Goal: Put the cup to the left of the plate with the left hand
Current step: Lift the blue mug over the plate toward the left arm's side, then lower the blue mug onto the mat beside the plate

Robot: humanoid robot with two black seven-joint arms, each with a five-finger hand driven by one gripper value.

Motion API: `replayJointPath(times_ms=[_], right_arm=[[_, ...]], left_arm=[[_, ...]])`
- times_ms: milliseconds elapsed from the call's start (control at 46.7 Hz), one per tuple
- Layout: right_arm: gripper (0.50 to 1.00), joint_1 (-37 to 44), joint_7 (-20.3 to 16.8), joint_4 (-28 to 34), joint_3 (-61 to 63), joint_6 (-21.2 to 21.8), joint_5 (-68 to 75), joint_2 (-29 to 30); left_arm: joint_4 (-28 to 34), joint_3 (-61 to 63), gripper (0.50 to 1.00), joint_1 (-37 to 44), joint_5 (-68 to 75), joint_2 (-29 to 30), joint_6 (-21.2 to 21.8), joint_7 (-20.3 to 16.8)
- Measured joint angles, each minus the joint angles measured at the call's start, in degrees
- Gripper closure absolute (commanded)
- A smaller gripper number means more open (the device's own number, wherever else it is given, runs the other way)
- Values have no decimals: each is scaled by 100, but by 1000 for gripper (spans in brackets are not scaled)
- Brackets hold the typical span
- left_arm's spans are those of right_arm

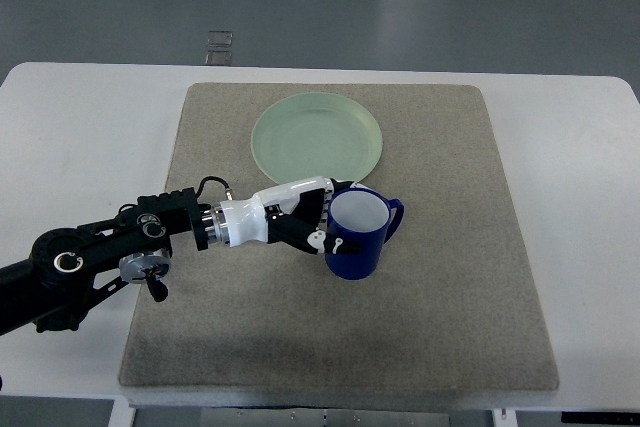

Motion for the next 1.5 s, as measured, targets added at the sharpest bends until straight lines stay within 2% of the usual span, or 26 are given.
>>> replayJointPath(times_ms=[428, 728, 1027, 1155, 1262, 1498], right_arm=[[568, 0, 2, -2, 0, 0, 0, 0], [568, 0, 1, -1, 0, 0, 0, 0], [568, 1, 0, -4, 0, 0, 0, 0], [568, 0, 0, -2, 0, 0, 0, 0], [568, 0, 0, -2, 0, 0, 0, 0], [568, 0, 0, -2, 0, 0, 0, 0]], left_arm=[[73, -1151, 795, -47, 9, 2, 392, -11], [594, -1993, 795, -97, 10, 126, 633, -18], [1079, -2001, 789, -87, 19, 531, 758, -185], [1320, -1921, 789, -59, 24, 645, 768, -380], [1449, -1888, 782, 10, 28, 692, 768, -540], [1560, -1885, 769, 259, 28, 691, 759, -636]])
